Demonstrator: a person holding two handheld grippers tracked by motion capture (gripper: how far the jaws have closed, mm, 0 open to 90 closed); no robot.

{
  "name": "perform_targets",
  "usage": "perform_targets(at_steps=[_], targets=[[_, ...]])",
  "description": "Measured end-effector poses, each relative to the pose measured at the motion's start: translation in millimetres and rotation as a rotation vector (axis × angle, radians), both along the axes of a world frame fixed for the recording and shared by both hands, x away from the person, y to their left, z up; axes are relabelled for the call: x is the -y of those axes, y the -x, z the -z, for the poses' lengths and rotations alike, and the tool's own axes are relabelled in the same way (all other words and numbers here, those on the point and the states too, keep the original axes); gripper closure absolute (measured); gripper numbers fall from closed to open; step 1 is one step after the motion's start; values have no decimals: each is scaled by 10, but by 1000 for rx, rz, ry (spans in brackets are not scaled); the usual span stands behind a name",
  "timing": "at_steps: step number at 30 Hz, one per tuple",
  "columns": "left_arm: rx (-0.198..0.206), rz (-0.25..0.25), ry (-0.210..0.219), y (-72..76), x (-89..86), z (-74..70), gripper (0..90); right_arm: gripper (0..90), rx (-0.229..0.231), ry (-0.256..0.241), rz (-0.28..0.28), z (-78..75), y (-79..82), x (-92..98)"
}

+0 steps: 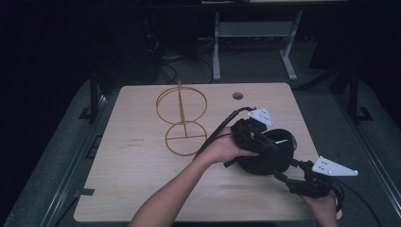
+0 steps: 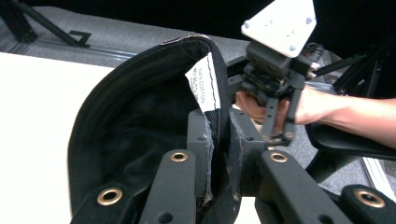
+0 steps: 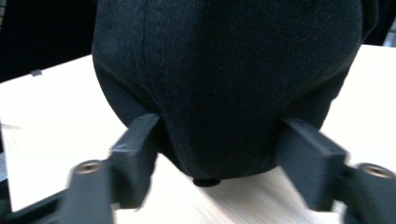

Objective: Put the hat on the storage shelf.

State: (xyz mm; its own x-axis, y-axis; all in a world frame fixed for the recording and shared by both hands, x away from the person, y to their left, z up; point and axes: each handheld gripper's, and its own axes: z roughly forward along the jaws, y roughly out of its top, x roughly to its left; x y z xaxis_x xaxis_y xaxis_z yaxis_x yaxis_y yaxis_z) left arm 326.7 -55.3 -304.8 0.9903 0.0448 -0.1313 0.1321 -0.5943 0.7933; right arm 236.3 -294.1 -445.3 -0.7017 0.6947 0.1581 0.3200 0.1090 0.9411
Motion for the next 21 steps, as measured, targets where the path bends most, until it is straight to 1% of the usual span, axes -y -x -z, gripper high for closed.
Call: perform_targets(at_steps=[1, 2, 3, 4, 5, 6, 7, 8, 9, 13, 16, 18, 19, 20, 21], targets=[[-1, 11, 0, 11, 21, -21, 806, 490, 3, -17, -10, 3, 5, 19], [-1, 11, 0, 11, 21, -21, 807, 490, 3, -17, -10, 3, 5, 19], [6, 15, -1, 19, 31, -40, 807, 626, 19, -23, -21, -1, 9, 32], [6, 15, -1, 19, 31, -40, 807, 626, 19, -23, -21, -1, 9, 32], [7, 12, 4, 22, 26, -50, 807, 774, 47, -12, -34, -19, 20, 33], [7, 12, 4, 22, 26, -50, 807, 774, 47, -12, -34, -19, 20, 33], [9, 11, -1, 15, 5, -61, 808, 839, 56, -21, -35, -30, 29, 33], [9, 11, -1, 15, 5, -61, 808, 839, 56, -21, -35, -30, 29, 33], [17, 1, -9, 3, -21, -65, 807, 866, 53, -28, -43, -32, 27, 37], [15, -10, -13, -12, -73, -56, 804, 872, 38, -38, -53, -42, 26, 43], [20, -28, -19, -21, -143, -42, 781, 877, 34, -35, -62, -82, 35, 39], [20, -29, -22, -26, -162, -41, 768, 878, 32, -34, -65, -103, 44, 38], [29, -39, -25, -18, -201, -44, 765, 878, 31, -30, -63, -116, 50, 37], [29, -39, -25, -18, -201, -44, 756, 878, 31, -30, -63, -116, 50, 37], [41, -53, -30, -9, -242, -52, 736, 878, 32, -24, -64, -140, 58, 38]])
